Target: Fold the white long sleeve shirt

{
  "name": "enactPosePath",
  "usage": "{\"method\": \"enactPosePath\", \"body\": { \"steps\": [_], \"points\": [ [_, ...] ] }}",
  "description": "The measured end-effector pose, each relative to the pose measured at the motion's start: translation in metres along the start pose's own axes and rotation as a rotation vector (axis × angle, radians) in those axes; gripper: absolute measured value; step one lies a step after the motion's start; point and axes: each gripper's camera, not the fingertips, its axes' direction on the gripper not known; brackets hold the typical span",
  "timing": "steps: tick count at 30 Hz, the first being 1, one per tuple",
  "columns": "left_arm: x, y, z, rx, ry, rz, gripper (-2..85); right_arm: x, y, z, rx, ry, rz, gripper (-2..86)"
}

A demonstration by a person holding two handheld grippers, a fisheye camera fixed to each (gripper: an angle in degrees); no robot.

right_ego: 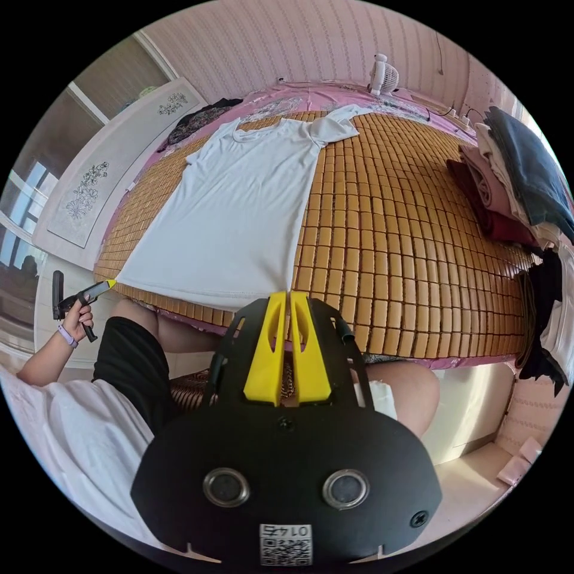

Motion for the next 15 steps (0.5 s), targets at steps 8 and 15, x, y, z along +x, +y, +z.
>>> {"method": "enactPosePath", "body": {
  "steps": [8,15],
  "points": [
    [-0.022,0.051,-0.001,0.017,0.031,-0.094,-1.0,-0.013,0.022,0.009,-0.083,0.015,-0.108,-0.1],
    [-0.045,0.102,-0.018,0.09,0.079,-0.195,-1.0,-0.001,0.035,0.008,-0.08,0.039,-0.046,-0.1]
  ]
}}
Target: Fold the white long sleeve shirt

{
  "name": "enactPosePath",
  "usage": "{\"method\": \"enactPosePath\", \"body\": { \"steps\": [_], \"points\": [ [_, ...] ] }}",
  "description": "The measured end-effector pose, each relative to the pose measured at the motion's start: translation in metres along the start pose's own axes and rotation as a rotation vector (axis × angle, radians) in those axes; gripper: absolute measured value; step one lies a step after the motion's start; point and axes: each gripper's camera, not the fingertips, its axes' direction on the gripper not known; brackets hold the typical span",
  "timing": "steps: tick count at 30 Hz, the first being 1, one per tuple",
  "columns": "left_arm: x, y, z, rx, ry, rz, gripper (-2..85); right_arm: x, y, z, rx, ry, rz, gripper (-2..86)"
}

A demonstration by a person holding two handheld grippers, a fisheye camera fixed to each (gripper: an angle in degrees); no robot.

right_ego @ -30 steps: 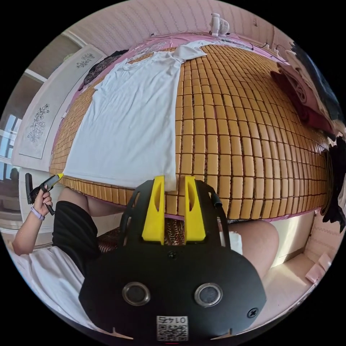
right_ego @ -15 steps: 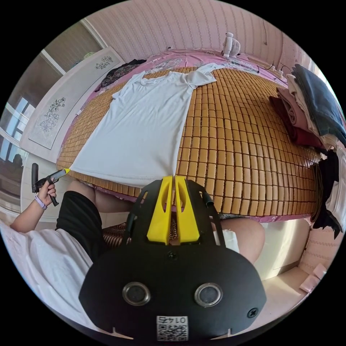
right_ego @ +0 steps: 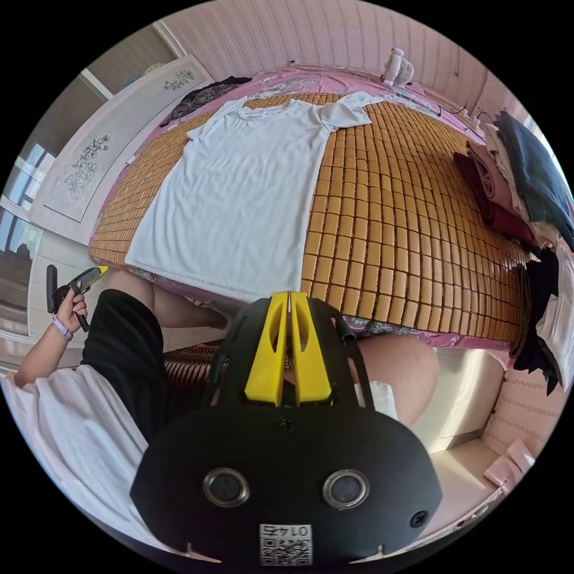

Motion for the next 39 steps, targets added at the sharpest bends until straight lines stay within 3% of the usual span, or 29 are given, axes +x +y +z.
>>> {"method": "enactPosePath", "body": {
  "steps": [11,23,31,39],
  "points": [
    [0.042,0.061,-0.015,0.082,0.106,0.154,-1.0,0.026,0.051,-0.013,0.075,-0.047,0.038,-0.1],
    [0.147,0.135,-0.015,0.113,0.125,0.574,-1.0,0.076,0.097,-0.023,0.212,-0.264,0.104,-0.2],
    [0.196,0.183,-0.013,0.24,0.215,0.833,-0.9,0.107,0.11,-0.022,0.285,-0.401,0.162,0.2],
    [0.222,0.16,0.063,0.113,0.25,0.784,-0.6,0.135,0.1,0.008,0.192,-0.522,0.21,0.9]
  ]
}}
